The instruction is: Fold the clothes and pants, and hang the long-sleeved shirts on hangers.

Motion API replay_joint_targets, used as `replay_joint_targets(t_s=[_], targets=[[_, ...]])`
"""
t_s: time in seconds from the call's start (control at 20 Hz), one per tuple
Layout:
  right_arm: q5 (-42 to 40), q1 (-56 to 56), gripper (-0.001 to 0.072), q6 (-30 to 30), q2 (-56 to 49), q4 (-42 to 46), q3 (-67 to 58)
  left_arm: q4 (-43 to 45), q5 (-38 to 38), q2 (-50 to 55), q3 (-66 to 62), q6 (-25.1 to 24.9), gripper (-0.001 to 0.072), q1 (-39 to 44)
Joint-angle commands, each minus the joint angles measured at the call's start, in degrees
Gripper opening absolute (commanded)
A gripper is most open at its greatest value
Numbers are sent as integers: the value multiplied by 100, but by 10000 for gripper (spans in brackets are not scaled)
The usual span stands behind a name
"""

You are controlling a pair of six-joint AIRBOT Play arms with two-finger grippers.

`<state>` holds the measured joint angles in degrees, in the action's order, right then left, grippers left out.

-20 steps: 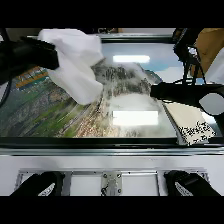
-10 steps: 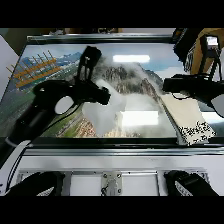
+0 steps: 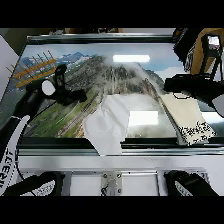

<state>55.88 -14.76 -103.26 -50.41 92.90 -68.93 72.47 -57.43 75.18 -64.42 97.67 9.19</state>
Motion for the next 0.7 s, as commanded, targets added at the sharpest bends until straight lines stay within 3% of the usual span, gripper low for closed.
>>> replay_joint_targets(t_s=[0.0,0.25,0.65], targets=[[7,2,12,0,-17,-13,-4,-1032,-317,35,1123,-525,712,-898],[7,0,12,-2,-61,-76,-4,-1593,-203,35,2223,-1226,712,-640],[7,-2,12,-2,-68,-170,-4,-1707,697,39,2566,-1147,712,514]])
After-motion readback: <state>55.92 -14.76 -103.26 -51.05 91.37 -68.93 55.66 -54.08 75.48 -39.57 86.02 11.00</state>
